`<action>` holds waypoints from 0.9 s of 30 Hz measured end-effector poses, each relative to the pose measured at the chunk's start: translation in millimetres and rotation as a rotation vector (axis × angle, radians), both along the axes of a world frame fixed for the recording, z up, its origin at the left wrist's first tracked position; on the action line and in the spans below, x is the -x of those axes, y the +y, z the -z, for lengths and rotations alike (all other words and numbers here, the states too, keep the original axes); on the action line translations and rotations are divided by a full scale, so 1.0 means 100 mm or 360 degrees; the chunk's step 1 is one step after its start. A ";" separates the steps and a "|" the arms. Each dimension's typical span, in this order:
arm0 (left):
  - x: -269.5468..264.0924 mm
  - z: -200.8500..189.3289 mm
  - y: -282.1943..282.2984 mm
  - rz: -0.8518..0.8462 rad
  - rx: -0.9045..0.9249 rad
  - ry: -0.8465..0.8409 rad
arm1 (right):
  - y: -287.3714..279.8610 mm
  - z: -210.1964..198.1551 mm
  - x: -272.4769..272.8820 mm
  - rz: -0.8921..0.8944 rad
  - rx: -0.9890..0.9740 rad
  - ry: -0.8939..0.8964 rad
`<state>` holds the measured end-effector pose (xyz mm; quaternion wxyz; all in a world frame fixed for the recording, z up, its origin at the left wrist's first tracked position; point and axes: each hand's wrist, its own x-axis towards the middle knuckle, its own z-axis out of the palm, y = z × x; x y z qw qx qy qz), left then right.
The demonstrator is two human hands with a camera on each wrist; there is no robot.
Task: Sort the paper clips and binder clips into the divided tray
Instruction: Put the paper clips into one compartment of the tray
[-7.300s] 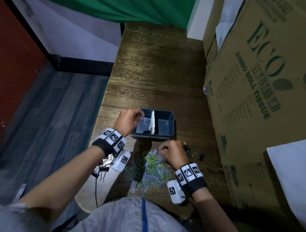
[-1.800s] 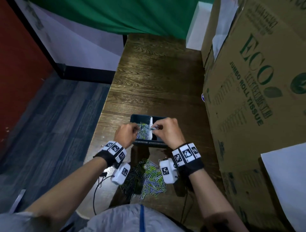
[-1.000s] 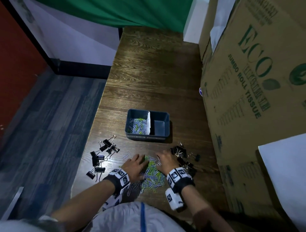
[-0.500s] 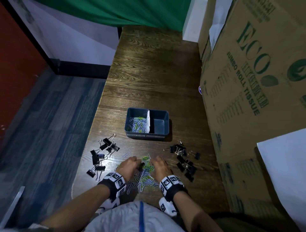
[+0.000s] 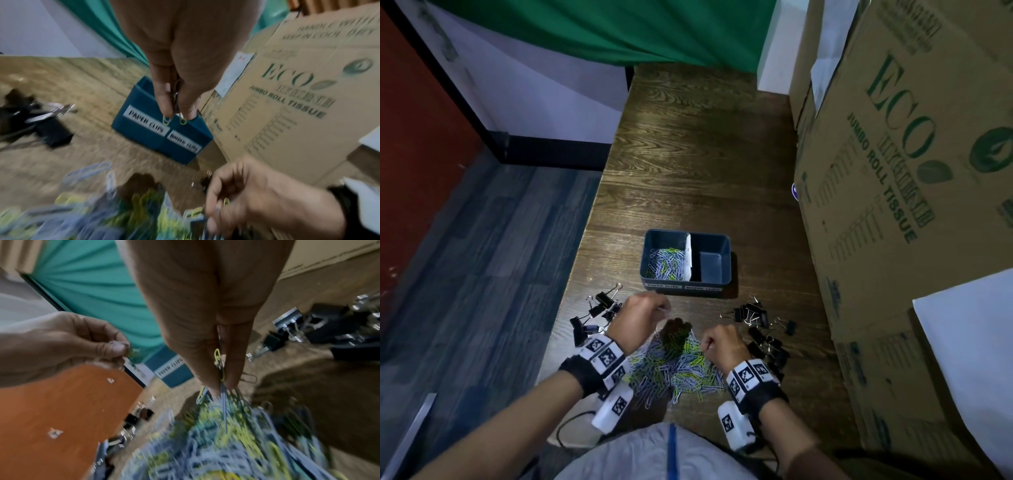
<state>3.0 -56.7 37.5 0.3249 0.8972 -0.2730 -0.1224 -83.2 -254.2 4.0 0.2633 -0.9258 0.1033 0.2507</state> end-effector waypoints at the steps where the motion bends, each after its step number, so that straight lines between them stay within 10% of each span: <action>1: -0.08 -0.10 -0.02 -0.0029 0.0035 -0.0033 | -0.01 -0.03 -0.02 -0.0001 -0.0003 -0.0014; 12: -0.92 -0.32 -0.26 -0.0196 0.0046 0.0038 | 0.04 -0.79 -0.40 -0.0056 -0.0152 -0.0422; 27: 0.18 0.66 0.16 0.0062 -0.0918 0.0518 | 0.22 -1.41 -1.61 0.0026 -0.0165 -0.0752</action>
